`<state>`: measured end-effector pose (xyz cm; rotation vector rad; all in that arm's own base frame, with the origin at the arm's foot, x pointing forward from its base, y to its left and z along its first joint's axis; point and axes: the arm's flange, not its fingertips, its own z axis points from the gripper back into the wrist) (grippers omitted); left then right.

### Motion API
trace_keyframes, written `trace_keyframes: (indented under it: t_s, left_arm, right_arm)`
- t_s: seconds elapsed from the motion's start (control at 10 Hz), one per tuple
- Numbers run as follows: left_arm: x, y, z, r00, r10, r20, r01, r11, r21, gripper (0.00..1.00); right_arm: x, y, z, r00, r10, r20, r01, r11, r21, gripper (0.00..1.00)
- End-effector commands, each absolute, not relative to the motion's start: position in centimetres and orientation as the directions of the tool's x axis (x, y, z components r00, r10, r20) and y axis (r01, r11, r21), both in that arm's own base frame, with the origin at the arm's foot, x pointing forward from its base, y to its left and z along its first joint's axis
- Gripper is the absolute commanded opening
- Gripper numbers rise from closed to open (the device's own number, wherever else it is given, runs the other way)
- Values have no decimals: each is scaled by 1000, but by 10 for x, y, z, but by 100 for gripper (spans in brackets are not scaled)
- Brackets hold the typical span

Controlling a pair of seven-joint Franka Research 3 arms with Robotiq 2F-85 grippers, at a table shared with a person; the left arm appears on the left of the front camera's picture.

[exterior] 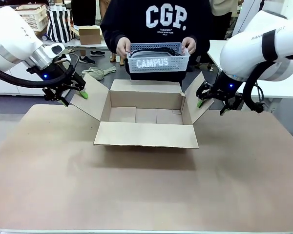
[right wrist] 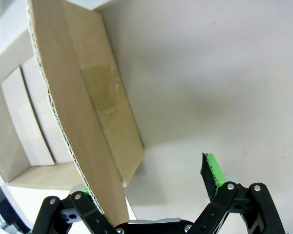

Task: Pack the gift set into the box.
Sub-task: Lift both hands away from the flaps of the Package Box.

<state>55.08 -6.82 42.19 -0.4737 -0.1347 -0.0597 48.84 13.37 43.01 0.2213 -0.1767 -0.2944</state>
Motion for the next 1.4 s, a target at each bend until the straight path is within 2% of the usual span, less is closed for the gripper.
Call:
trace_keyframes:
  t_s: [0.0, 1.3]
  left_arm:
    - [550, -69, 423, 990, -17, 140, 77, 894, -441, 100]
    - [550, -69, 423, 990, -17, 140, 77, 894, -441, 100]
  right_arm:
    - [490, 136, 432, 939, -318, 132, 285, 933, 219, 100]
    - [490, 136, 432, 939, -318, 132, 285, 933, 219, 100]
